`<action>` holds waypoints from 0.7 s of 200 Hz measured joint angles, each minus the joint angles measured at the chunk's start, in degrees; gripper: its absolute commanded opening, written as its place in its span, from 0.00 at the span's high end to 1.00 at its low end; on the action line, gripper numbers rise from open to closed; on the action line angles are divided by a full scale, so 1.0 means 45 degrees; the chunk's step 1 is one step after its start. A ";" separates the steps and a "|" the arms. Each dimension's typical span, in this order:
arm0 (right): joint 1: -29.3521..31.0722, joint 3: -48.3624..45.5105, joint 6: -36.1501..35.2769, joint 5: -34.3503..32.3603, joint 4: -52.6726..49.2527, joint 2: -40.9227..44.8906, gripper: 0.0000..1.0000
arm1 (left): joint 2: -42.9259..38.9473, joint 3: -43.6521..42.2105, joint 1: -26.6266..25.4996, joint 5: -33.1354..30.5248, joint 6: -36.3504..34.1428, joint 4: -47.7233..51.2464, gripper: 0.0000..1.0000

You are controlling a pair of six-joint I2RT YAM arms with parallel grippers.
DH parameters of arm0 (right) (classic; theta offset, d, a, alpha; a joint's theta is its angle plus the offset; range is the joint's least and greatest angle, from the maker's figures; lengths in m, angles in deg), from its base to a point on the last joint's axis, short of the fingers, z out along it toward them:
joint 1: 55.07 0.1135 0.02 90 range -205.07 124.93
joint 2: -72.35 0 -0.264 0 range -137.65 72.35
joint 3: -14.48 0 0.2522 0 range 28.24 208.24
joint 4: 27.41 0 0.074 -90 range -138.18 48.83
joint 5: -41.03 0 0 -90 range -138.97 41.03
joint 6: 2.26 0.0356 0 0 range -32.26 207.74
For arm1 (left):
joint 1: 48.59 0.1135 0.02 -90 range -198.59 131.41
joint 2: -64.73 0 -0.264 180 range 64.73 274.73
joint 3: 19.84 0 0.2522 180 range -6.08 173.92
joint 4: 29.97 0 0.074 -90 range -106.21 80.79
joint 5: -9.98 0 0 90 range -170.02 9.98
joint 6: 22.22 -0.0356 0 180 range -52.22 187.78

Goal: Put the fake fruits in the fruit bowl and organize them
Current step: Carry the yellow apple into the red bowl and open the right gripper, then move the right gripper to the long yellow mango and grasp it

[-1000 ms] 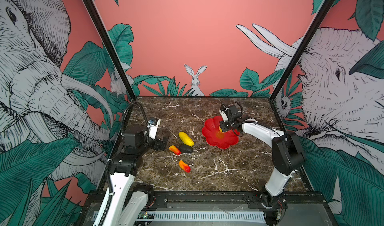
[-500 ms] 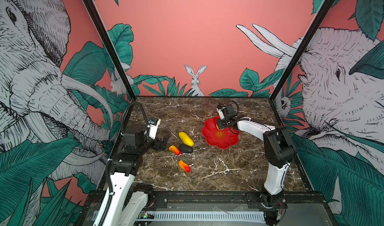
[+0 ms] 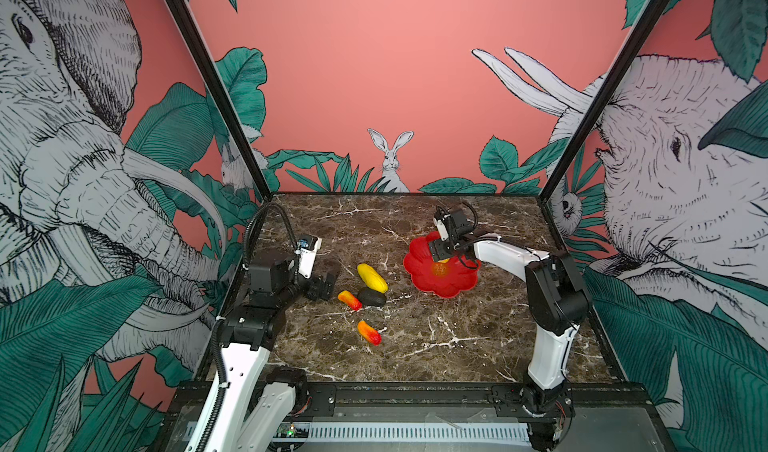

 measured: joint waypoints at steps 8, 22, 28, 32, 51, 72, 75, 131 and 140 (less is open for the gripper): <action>0.0049 0.0000 -0.0092 -0.0034 -0.0204 0.0311 0.01 | 0.0005 0.0000 0.0000 0.0005 0.0005 0.0000 0.00; 0.0194 0.0019 -0.0384 -0.0131 -0.0539 0.0991 0.01 | 0.0005 0.0000 0.0000 0.0019 0.0000 0.0000 0.00; 0.0306 0.0053 -0.0486 -0.0219 -0.0651 0.1302 0.01 | 0.0005 0.0000 0.0000 0.0024 0.0005 0.0000 0.00; 0.0389 0.0092 -0.0573 -0.0248 -0.0729 0.1511 0.01 | 0.0005 0.0000 0.0000 0.0024 0.0000 0.0000 0.00; 0.1180 0.0505 -0.0923 -0.0287 -0.0952 0.2351 0.01 | 0.0010 0.0000 0.0000 0.0029 0.0000 0.0000 0.00; 0.2293 0.1039 -0.1078 0.0029 -0.0884 0.2618 0.01 | 0.0019 0.0000 0.0000 0.0029 0.0000 0.0000 0.00; 0.2467 0.1103 -0.1083 0.0068 -0.0860 0.2603 0.01 | 0.0019 0.0000 0.0000 0.0029 0.0000 0.0000 0.00; 0.4580 0.2710 -0.0607 0.1030 -0.0423 -0.0185 0.01 | 0.0005 0.0000 0.0000 0.0024 0.0005 0.0000 0.00; 0.4745 0.2987 -0.0427 0.1171 -0.0379 -0.0801 0.01 | 0.0000 0.0000 0.0000 0.0024 0.0000 0.0005 0.00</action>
